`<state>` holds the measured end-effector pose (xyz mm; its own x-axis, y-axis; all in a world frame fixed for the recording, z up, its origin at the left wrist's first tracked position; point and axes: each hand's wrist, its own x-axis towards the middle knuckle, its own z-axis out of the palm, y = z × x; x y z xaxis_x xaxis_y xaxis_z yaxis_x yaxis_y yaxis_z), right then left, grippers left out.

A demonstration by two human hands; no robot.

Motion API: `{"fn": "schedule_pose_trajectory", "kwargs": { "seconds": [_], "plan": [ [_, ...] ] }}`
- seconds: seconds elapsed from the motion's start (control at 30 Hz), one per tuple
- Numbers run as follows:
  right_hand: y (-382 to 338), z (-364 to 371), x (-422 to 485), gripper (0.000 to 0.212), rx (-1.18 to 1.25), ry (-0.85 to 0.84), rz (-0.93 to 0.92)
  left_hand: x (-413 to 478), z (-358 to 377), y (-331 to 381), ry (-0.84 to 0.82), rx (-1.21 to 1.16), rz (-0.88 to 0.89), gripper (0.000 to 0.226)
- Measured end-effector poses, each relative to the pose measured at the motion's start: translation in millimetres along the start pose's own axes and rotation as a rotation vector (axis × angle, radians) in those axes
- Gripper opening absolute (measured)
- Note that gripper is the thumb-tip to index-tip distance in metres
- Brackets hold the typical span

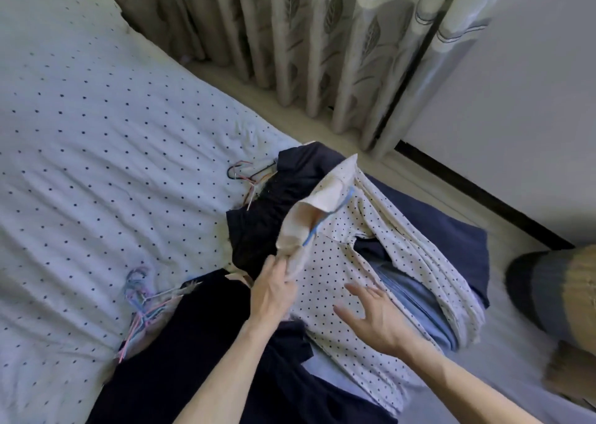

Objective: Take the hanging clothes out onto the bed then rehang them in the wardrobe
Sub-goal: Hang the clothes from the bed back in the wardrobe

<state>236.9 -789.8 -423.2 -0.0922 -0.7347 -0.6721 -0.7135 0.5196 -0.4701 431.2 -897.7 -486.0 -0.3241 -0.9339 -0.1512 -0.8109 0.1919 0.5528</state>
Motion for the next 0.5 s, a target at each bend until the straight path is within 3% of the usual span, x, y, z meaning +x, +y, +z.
{"fn": "schedule_pose_trajectory", "kwargs": {
  "seconds": [0.1,0.2,0.37,0.43,0.5],
  "plan": [
    [-27,-20,-35,0.051,0.4,0.108,0.003,-47,-6,71,-0.195,-0.042,0.05,0.027],
    [-25,-37,-68,0.023,0.597,0.304,0.093,-94,-18,132,-0.353,-0.084,0.078,0.048],
    [32,-58,-147,0.02,0.641,0.386,0.142,-128,-46,197,-0.754,-0.018,0.188,0.025],
    [57,-66,-192,0.015,0.65,0.4,0.117,-127,-57,221,-0.745,-0.049,0.215,0.026],
    [83,-76,-243,0.014,0.657,0.405,0.092,-122,-63,253,-0.592,-0.033,0.322,0.025]
  ]
}}
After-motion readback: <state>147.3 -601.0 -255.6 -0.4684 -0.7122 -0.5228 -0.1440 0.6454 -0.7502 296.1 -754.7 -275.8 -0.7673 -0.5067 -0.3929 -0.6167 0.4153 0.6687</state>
